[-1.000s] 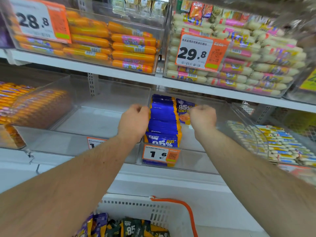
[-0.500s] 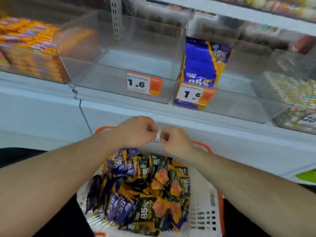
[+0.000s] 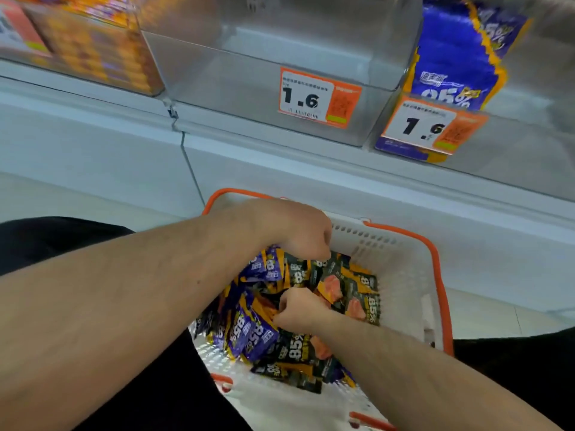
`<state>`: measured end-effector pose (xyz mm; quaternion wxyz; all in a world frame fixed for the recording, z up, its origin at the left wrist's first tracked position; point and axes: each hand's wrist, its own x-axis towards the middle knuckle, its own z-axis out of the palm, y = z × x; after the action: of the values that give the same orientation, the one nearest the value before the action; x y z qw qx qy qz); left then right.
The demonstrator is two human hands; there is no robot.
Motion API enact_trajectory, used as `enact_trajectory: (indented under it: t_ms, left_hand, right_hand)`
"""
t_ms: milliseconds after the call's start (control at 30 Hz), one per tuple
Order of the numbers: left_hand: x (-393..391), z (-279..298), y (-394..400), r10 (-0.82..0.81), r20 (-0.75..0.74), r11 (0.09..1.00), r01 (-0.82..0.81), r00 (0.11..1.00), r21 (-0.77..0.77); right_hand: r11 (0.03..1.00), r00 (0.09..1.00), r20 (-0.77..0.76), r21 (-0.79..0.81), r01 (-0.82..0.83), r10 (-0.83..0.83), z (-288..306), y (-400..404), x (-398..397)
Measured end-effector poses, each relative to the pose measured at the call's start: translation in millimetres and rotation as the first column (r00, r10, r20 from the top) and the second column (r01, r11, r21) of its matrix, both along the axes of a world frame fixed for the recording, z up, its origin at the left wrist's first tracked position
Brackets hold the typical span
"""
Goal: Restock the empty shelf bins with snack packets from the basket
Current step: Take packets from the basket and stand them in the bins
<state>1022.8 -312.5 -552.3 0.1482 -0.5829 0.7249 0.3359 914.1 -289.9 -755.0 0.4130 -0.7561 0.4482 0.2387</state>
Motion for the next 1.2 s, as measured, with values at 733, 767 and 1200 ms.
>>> enact_trajectory:
  t_ms: [733,767,1200]
  left_hand:
    - [5.9,-4.5,-6.9,0.075,-0.050,0.995,-0.078,0.996,-0.064]
    - [3.0,-6.1,-7.4,0.112,-0.127,0.987,-0.125,0.986,-0.099]
    - [-34.5,22.9,-18.5,0.370,-0.813,0.774,-0.634,0.451,0.000]
  right_hand:
    - [0.955,0.986,0.113,-0.285,-0.084,0.121,214.6,-100.2,-43.8]
    - [0.957,0.983,0.165,-0.290,-0.028,0.079,225.3,-102.0,-50.1]
    - [0.722,0.496,0.586,0.241,0.648,-0.641,259.9,-111.4,-130.4]
